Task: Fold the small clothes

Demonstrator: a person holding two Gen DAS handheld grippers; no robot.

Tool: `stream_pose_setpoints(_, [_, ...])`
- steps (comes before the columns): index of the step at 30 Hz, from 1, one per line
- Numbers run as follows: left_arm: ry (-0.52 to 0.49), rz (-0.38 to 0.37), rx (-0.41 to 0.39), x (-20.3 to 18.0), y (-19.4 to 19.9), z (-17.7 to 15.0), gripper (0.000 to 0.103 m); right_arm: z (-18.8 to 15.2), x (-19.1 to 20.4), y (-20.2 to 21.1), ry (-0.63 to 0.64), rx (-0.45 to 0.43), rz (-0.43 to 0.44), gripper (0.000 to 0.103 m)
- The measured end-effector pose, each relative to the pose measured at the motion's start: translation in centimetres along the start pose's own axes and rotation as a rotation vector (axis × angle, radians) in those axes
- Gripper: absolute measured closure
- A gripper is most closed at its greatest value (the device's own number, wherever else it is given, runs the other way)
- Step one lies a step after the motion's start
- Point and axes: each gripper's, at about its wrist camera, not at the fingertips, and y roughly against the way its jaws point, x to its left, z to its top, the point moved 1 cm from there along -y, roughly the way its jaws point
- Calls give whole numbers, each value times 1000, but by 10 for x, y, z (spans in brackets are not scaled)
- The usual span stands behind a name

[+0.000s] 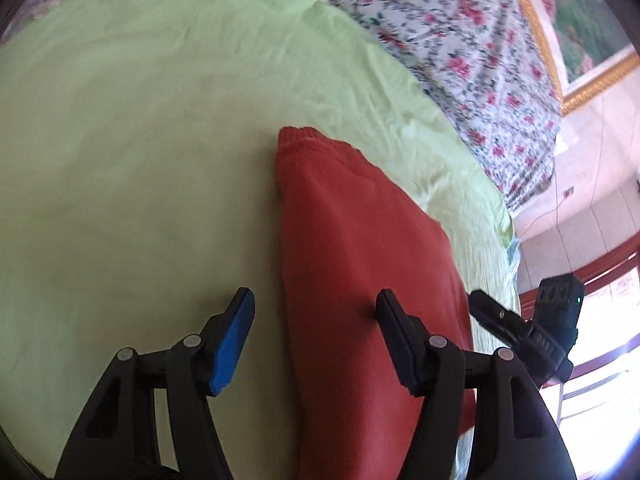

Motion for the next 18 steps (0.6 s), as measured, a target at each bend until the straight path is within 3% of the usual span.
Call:
stream_pose_setpoints(2, [2, -2, 20, 4, -19, 13, 42, 6, -3, -14, -7, 25, 8, 42])
stream_pose_setpoints(3, [-11, -5, 9, 2, -24, 17, 53, 6, -5, -20, -13, 41, 8, 44])
stream_pose_setpoints(4, [-38, -12, -4, -2, -28, 21, 86, 6, -7, -25, -17, 53, 6, 66])
stream_pose_setpoints(5, [-62, 0, -8, -7, -31, 26, 87, 6, -7, -27, -18, 50, 7, 84])
stream_pose_setpoints(7, [-114, 39, -58, -19, -27, 29, 90, 8, -6, -18, -4, -7, 3, 93])
stream_pose_setpoints(9, [-180, 77, -127, -31, -23, 27, 90, 11, -2, 1, 14, -101, 29, 93])
stream_pose_setpoints(11, [-210, 150, -142, -32, -30, 25, 90, 12, -1, 3, 21, -126, 5, 93])
stream_pose_setpoints(15, [-231, 205, -142, -22, -44, 25, 90, 9, -7, -32, 49, -29, -97, 93])
stream_pose_setpoints(18, [-244, 225, -128, -27, -41, 25, 89, 6, -7, -37, 57, -19, -117, 93])
